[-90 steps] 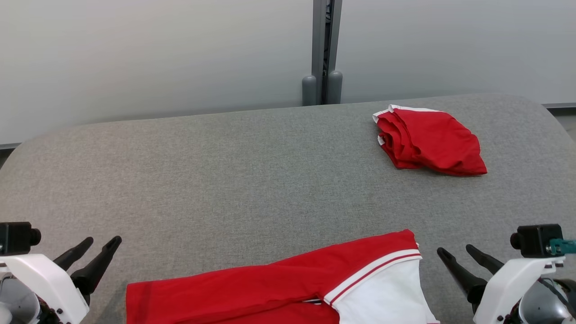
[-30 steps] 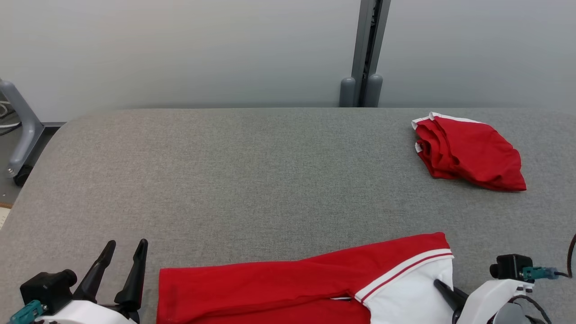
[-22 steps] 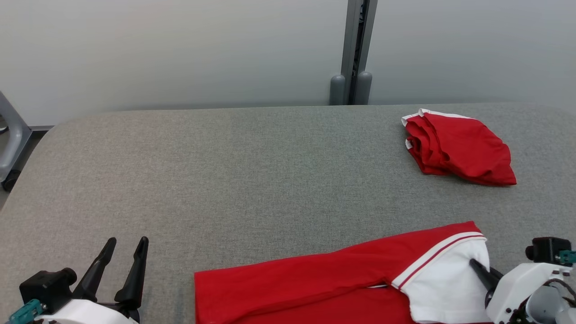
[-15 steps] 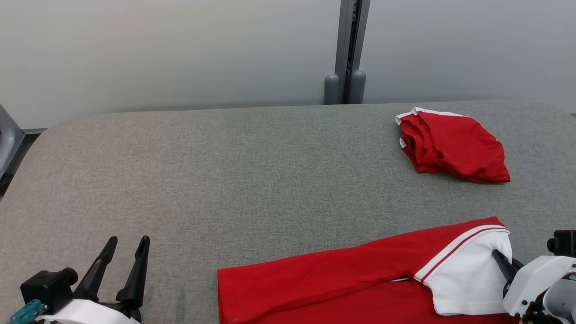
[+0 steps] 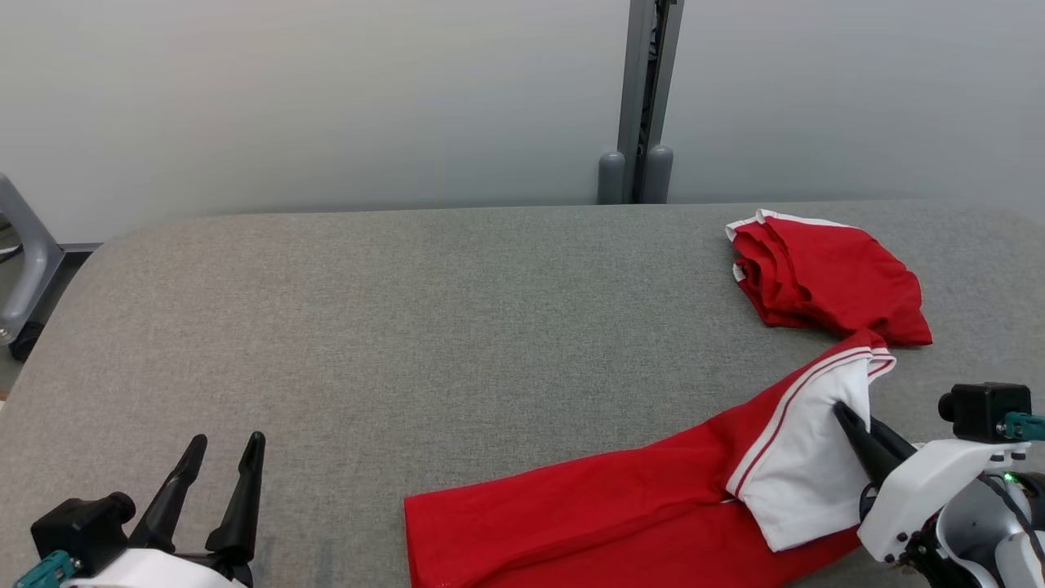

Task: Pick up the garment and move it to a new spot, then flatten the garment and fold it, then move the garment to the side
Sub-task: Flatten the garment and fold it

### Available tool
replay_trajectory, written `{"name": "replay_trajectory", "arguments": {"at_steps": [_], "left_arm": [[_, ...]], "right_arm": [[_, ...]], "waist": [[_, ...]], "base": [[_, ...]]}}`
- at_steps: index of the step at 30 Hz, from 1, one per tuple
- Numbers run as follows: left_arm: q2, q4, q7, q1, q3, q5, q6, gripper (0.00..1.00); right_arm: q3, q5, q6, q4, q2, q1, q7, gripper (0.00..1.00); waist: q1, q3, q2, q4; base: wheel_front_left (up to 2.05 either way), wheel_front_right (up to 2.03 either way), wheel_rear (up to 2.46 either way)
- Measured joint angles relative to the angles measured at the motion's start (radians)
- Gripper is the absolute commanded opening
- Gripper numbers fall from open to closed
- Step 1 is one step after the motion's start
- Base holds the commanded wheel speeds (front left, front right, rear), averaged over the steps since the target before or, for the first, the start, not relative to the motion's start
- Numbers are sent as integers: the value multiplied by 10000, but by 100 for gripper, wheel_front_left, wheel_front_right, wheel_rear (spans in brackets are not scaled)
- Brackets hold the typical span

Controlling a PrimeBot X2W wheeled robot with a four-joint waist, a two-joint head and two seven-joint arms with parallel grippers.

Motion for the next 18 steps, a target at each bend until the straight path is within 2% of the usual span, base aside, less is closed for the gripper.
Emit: {"name": "replay_trajectory", "arguments": {"at_steps": [1,7,11,18], "left_arm": [[0,0,0,0,0,0,0,100],[-196,10,0,17,15,111,0,100],[-238,48,2,58,-25,127,2,100],[-299,61,65,67,-151,186,84,100]], "right_arm": [[0,0,0,0,0,0,0,0],[180,-17,-2,-2057,608,796,963,0],[481,-113,-2,-2928,1018,1184,1388,0],[1438,219,-2,-2932,1647,1407,1653,0]], "waist": [[0,0,0,0],[0,-81,0,375],[0,-139,0,719],[0,-220,0,1441]], "base": [[0,0,0],[0,0,0],[0,0,0],[0,0,0]]}}
